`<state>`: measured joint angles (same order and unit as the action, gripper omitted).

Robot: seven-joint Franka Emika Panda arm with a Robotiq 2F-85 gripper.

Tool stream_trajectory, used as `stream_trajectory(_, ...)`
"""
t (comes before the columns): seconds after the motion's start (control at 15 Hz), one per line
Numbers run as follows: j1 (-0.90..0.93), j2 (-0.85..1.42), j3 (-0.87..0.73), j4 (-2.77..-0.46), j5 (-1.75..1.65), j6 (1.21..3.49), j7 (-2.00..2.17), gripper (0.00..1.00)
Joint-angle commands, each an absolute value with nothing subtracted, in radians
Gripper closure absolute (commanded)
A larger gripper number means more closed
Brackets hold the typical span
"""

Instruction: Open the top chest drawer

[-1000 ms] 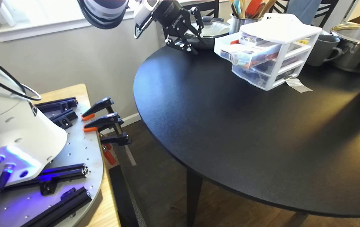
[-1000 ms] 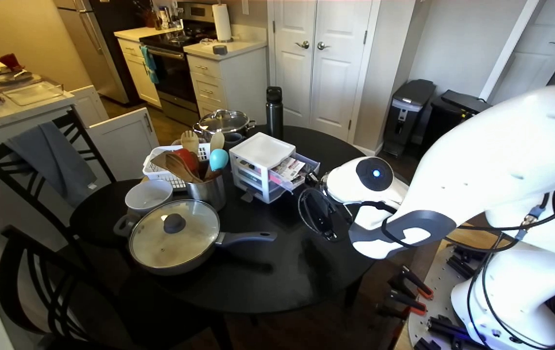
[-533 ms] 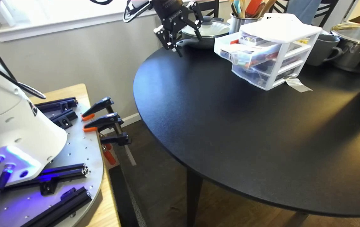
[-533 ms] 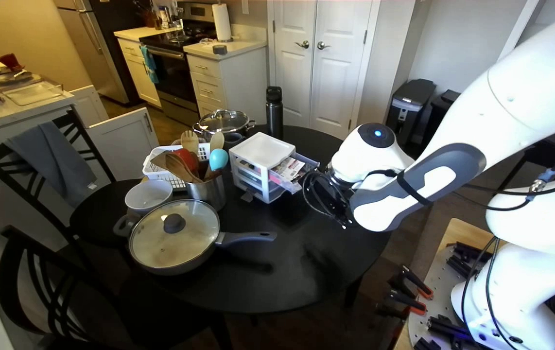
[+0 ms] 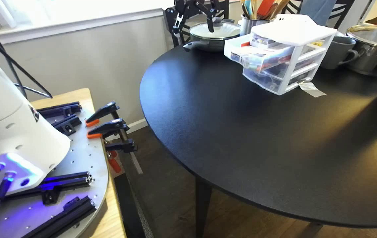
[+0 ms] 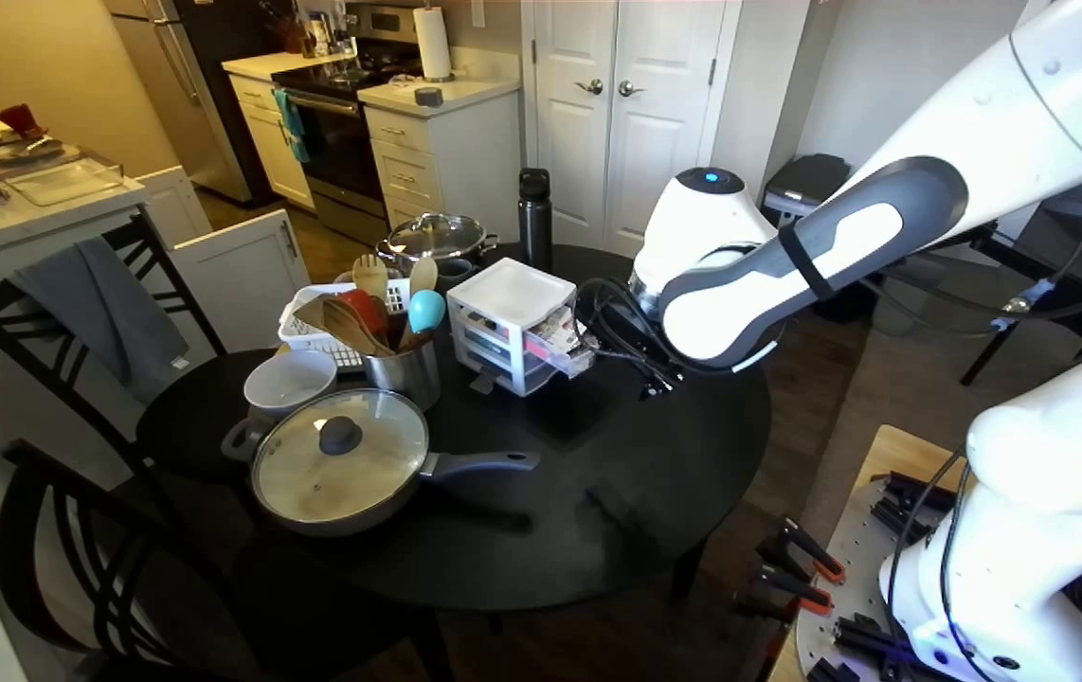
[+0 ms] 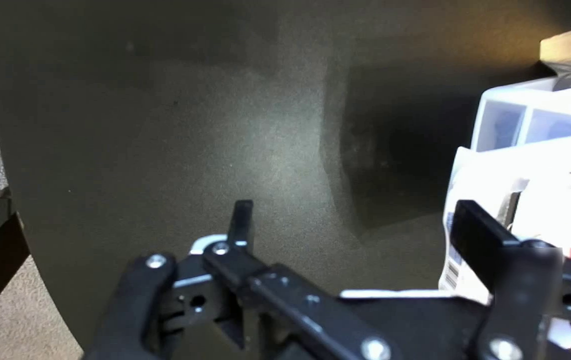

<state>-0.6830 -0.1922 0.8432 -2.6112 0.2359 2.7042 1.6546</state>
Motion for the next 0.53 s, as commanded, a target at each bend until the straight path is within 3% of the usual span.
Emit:
stream_trajectory(0.0,-0.475,-0.174,0.627,-2.603,0.174,2.688,1.701,0.0)
stream_trajectory(0.47,-0.425,-0.18,0.582,-2.594,0.183,2.676,1.703,0.0)
